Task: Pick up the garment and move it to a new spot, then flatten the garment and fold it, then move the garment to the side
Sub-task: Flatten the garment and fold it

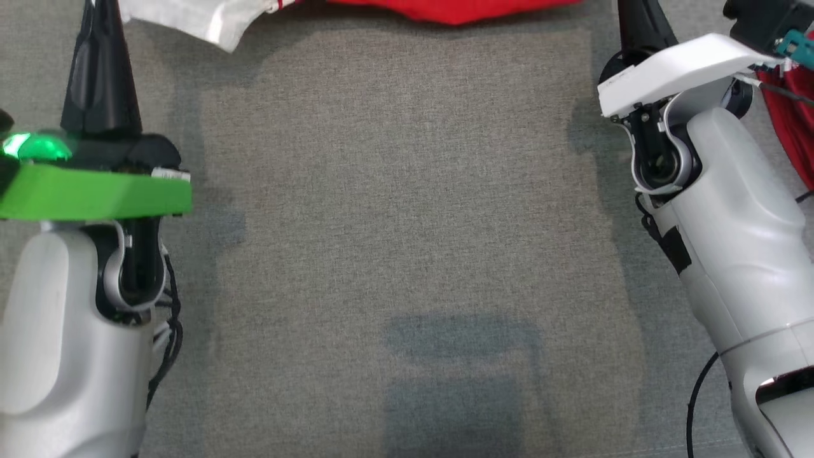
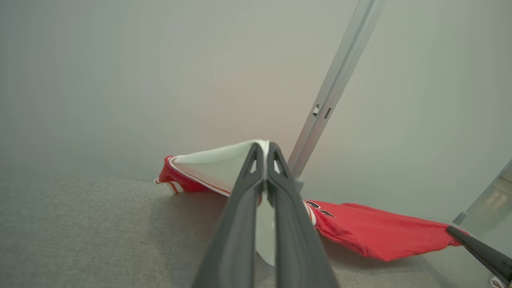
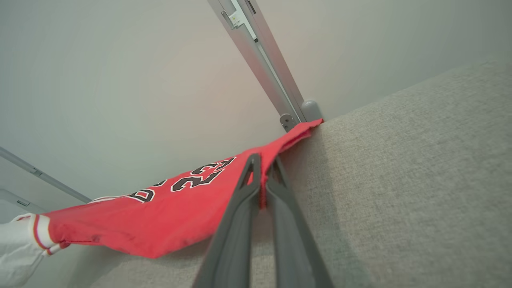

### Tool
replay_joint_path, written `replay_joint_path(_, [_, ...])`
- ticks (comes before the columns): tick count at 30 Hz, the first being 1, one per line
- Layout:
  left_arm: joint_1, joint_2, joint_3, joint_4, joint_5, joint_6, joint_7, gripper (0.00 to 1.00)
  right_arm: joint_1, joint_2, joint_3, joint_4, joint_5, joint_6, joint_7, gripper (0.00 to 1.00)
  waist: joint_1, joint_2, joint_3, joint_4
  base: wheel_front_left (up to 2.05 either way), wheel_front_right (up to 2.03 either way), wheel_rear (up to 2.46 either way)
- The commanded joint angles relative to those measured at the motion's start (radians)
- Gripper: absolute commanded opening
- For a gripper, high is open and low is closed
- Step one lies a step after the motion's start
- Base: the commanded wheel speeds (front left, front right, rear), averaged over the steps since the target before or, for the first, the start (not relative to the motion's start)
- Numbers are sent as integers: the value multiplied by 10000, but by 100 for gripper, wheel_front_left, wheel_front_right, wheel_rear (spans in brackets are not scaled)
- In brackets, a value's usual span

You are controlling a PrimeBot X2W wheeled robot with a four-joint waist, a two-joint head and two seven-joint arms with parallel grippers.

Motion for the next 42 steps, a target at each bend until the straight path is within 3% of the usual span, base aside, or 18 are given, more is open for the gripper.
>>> replay_joint_path(1, [445,-37,100,-345,-182,57,-96,0,330,-71,76,-185,151,4,-86,0,0,0,-198,2,0,0,0])
replay_joint_path(7, [2479,-362,211,-1579,-572,137,-226,0,1610,-242,92,-1215,383,4,-143,0,0,0,-871,89,0,0,0])
replay_joint_path(20, [6130,-617,-163,-2845,-830,476,-184,0,5740,-111,-1048,-3920,-501,4,-142,0,0,0,-2987,301,0,0,0])
replay_joint_path(30, [8301,-436,-463,-4028,-782,769,65,0,8504,235,-1425,-5343,-998,4,-124,0,0,0,-4282,371,0,0,0])
replay_joint_path(42, [9920,-136,-546,-5657,-626,1334,451,0,10812,521,-1990,-7660,-1502,4,819,0,0,0,-4750,276,0,0,0])
